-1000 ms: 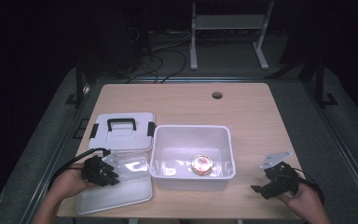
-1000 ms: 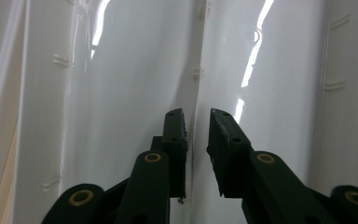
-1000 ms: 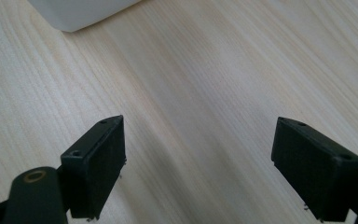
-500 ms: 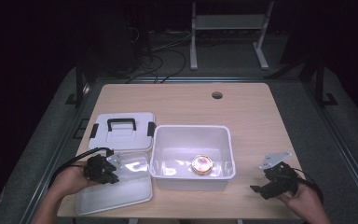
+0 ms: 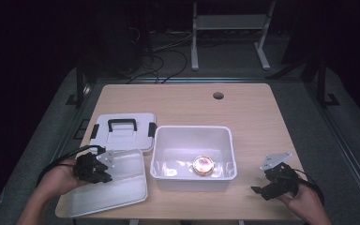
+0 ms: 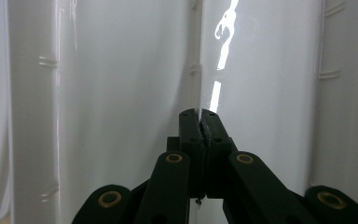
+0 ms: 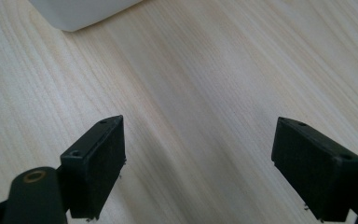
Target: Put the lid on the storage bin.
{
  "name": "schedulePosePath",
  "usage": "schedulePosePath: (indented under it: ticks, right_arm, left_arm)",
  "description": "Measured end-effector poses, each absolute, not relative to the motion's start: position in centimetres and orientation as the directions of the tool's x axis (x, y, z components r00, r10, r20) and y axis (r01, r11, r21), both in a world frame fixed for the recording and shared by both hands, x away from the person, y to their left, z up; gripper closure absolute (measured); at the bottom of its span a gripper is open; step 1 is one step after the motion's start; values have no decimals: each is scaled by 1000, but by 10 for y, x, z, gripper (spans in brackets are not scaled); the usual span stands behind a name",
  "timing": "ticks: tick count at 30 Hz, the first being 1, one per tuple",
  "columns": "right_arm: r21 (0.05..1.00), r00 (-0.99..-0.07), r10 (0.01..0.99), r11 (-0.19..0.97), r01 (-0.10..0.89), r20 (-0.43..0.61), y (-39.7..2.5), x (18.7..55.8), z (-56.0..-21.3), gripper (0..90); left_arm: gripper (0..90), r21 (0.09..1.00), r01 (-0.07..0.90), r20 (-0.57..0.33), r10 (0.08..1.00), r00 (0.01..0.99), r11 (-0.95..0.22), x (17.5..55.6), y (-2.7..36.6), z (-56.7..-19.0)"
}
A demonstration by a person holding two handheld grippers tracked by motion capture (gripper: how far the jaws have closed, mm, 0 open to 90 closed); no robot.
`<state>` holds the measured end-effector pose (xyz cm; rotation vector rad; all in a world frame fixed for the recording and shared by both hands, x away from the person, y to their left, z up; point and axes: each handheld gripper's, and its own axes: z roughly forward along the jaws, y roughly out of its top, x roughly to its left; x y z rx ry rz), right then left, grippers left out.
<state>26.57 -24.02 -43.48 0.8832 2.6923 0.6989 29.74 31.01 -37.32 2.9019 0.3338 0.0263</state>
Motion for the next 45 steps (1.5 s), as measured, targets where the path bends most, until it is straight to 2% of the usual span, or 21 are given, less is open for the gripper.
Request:
schedulePosePath:
  ticks: [9,16,30,45]
  right_arm:
    - [511,-792,609,697,503,-50,-241,266,-436,173]
    - [506,-800,598,705,497,-48,-236,267,-437,173]
    - [487,-799,600,713,505,-50,-237,267,-439,173]
    - [504,-798,600,706,499,-51,-240,267,-438,171]
  left_arm:
    - [892,220,237,20,247,969,-946,293,328,-322]
    - [893,247,207,46,225,973,-947,296,317,-286]
    - [893,234,51,91,74,993,-971,308,236,-251]
    - [893,213,-56,85,-39,996,-975,325,158,-245]
